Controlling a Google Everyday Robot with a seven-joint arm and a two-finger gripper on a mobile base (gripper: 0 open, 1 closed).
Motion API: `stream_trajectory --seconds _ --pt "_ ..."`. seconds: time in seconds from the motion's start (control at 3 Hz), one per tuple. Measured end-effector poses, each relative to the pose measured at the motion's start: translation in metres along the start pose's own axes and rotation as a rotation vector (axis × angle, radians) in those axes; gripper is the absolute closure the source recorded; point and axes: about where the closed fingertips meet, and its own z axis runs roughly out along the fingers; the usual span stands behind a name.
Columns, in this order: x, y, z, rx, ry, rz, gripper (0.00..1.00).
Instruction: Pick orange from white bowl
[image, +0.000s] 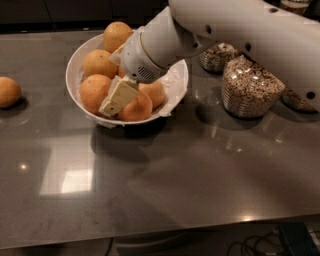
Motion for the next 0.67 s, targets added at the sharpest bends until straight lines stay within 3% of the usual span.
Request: stream_trajectory --seconds 0.67 --pt "-0.0059 0.0027 0.0078 -0.020 -0.011 0.001 0.20"
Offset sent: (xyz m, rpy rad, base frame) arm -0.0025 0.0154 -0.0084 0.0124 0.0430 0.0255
